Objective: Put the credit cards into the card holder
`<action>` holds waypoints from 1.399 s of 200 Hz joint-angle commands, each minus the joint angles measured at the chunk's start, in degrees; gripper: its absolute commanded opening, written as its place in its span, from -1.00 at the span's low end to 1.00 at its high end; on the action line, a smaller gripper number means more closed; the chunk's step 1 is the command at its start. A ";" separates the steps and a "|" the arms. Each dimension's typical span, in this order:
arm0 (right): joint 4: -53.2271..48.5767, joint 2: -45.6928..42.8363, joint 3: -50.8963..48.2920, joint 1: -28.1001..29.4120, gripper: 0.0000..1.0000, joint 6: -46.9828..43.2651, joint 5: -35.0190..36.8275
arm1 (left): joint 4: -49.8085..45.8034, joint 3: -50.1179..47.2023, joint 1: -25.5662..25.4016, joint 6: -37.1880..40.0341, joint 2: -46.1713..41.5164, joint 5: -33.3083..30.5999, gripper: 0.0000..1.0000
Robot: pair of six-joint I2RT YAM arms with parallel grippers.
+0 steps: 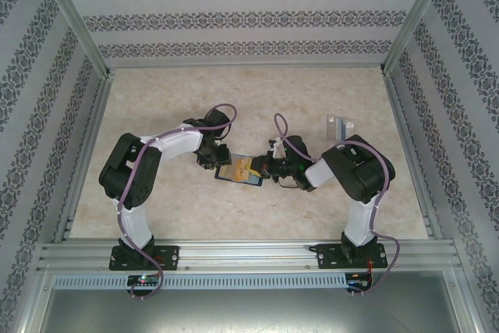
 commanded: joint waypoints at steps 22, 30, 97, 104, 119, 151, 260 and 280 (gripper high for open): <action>3.57 2.29 2.91 0.67 -0.98 0.24 1.09 | -6.27 -1.03 1.11 3.12 0.16 -3.34 -0.08; 3.39 2.55 3.22 0.59 -0.99 -0.24 1.00 | -6.64 -0.69 1.40 3.98 0.06 -2.71 -0.04; 6.68 5.23 3.20 0.76 -0.99 0.61 1.40 | -8.98 -1.11 3.75 2.87 -4.24 -6.50 0.09; 6.88 5.15 3.16 0.84 -0.99 0.78 1.49 | -8.49 -1.74 3.76 2.63 -4.91 -6.88 0.12; 7.06 5.14 3.40 1.26 -0.99 0.91 0.95 | -6.34 -3.48 3.75 1.75 -6.23 -6.65 0.18; 8.09 4.94 3.07 2.21 -0.99 2.03 1.41 | -4.81 -4.96 3.75 1.08 -6.96 -6.08 0.15; 11.06 8.91 5.67 4.33 -0.99 4.25 3.22 | -0.23 -6.65 3.07 2.35 -2.23 3.90 -0.53; 11.54 8.71 5.33 5.46 -1.00 4.97 4.88 | -0.30 -6.37 3.11 2.19 -1.77 4.50 -0.59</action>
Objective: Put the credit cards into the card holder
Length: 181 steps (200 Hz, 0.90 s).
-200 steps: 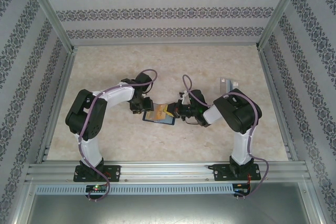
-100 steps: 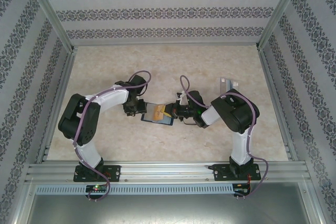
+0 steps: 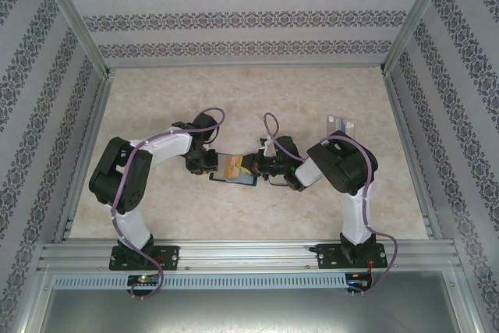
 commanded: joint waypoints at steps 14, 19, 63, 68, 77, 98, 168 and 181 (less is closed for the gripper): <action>2.08 0.39 -0.28 2.59 -1.00 0.78 4.68 | 2.24 -0.82 -0.36 0.32 2.09 3.75 -0.59; 2.17 0.18 -0.68 2.98 -1.00 0.72 5.66 | 2.26 -0.94 -0.33 0.38 2.11 3.81 -0.59; 2.17 -0.85 -2.25 5.24 -0.99 -0.10 12.65 | 1.46 -0.83 -0.34 0.72 2.11 3.87 -0.59; 2.23 -0.76 -2.00 5.34 -0.99 -0.02 12.57 | 1.63 -0.94 -0.37 0.66 2.04 3.87 -0.59; 2.39 -0.51 -1.64 5.60 -0.99 0.29 12.60 | 1.73 -0.98 -0.33 0.60 2.02 3.92 -0.59; 2.64 -0.22 -1.18 6.77 -1.00 0.79 13.58 | 1.51 -0.82 -0.33 0.57 2.11 4.28 -0.58; 1.12 1.37 1.84 9.30 -0.94 0.28 14.80 | 2.61 -1.40 -0.32 0.07 1.09 5.28 -0.57; 0.41 0.55 1.17 8.97 -0.84 -0.17 15.10 | 2.01 -1.04 -0.38 0.29 1.20 5.14 -0.57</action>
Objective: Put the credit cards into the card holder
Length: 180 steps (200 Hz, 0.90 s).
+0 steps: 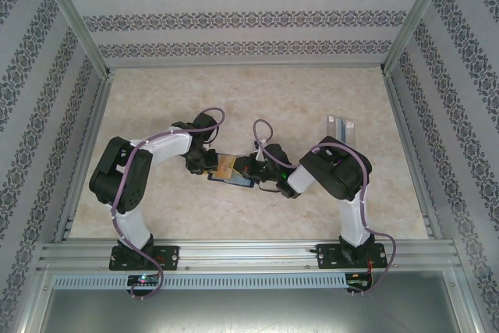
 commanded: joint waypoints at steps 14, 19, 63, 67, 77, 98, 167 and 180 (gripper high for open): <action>-2.94 -0.98 0.69 1.72 -0.78 -2.19 1.30 | 1.12 -0.88 -0.55 0.34 0.99 4.11 -0.57; -3.89 -1.80 0.35 1.50 -0.76 -2.74 1.39 | 1.18 -1.15 -0.52 0.34 0.76 3.85 -0.57; -9.53 -5.68 -1.47 1.45 -0.56 -6.30 2.74 | 1.79 -1.56 -0.56 0.16 1.24 4.23 -0.57; -9.51 -5.68 -1.56 1.48 -0.55 -6.25 2.64 | 1.92 -1.67 -0.58 0.12 1.15 4.12 -0.57; -9.51 -5.68 -1.66 1.46 -0.55 -6.31 2.57 | 2.23 -1.91 -0.58 0.06 1.03 4.00 -0.57; -9.98 -6.32 -2.22 1.58 -0.55 -6.55 3.25 | 1.59 -1.21 -0.53 0.28 1.39 4.29 -0.57; -15.19 -9.97 -2.65 1.70 -0.52 -8.21 4.16 | 1.75 -1.80 -0.59 0.39 0.84 3.82 -0.57; -15.93 -10.03 -2.45 1.77 -0.55 -8.71 3.94 | 1.72 -1.58 -0.59 0.34 1.27 3.96 -0.57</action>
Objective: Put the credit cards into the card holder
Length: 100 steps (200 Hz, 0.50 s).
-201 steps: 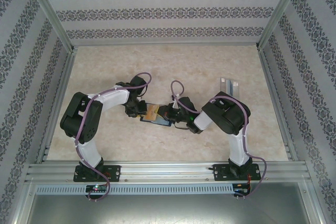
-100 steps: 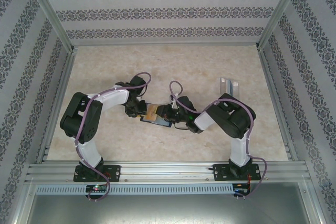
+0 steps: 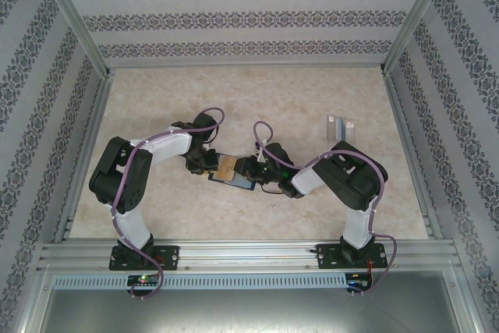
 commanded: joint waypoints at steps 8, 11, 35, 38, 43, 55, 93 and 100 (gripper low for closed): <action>-3.13 -1.13 -0.81 0.91 -0.61 -1.99 1.27 | 1.65 -1.24 -0.62 0.47 1.52 3.67 -0.57; -3.00 -0.96 -0.73 0.96 -0.65 -1.85 1.30 | 1.63 -1.24 -0.65 0.40 1.56 3.81 -0.57; -2.15 0.83 0.53 1.54 -0.91 -1.41 0.15 | 1.76 -1.30 -0.60 0.40 1.49 3.65 -0.57; -2.15 0.97 0.70 1.53 -0.92 -1.37 0.09 | 1.77 -1.27 -0.64 0.39 1.51 3.62 -0.57; -2.12 1.19 0.89 1.69 -0.95 -1.39 0.18 | 1.71 -1.20 -0.64 0.54 1.59 3.83 -0.57; -2.07 1.63 1.24 1.84 -0.99 -1.15 0.31 | 1.41 -0.85 -0.58 0.62 1.68 4.08 -0.58; -2.15 3.12 3.70 2.21 -1.00 -1.18 -0.39 | 2.01 -2.03 -0.61 0.15 0.18 3.34 -0.58; -2.24 3.45 4.07 2.23 -1.00 -1.16 -0.14 | 1.93 -2.07 -0.61 0.04 0.18 3.55 -0.58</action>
